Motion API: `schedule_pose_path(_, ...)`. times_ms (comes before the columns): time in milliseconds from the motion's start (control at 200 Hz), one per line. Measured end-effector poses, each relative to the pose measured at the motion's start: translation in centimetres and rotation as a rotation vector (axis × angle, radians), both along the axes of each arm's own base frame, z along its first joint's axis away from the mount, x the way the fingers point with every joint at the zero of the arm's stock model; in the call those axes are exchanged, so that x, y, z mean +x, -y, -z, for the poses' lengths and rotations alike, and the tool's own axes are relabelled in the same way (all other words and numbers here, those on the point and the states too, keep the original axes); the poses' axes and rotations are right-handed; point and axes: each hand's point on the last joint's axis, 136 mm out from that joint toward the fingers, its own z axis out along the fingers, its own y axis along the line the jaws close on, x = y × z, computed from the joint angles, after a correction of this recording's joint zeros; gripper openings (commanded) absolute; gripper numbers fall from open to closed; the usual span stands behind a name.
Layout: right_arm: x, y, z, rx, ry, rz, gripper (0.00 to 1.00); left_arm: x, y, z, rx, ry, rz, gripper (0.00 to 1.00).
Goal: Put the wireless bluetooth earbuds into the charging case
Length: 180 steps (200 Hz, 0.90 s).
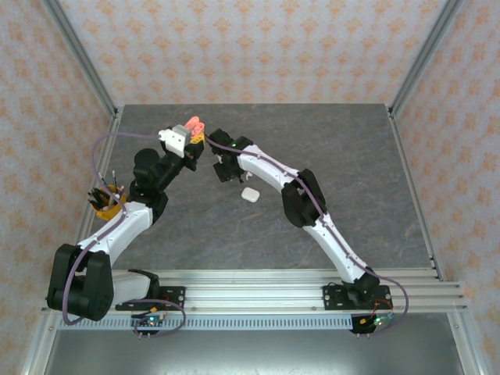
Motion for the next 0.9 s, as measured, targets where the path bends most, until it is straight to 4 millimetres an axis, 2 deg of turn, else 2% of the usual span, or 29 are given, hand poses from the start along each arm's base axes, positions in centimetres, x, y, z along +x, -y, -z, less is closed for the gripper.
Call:
schedule_pose_path(485,-0.6,0.2,-0.2,0.005,0.002,-0.001,0.27,0.0,0.0,0.0,-0.004,-0.001,0.000,0.00)
schedule_pose_path(901,-1.5,2.2,-0.7,-0.039,0.016,0.033,0.27,0.0,0.0,0.0,-0.016,-0.007,0.002,0.00)
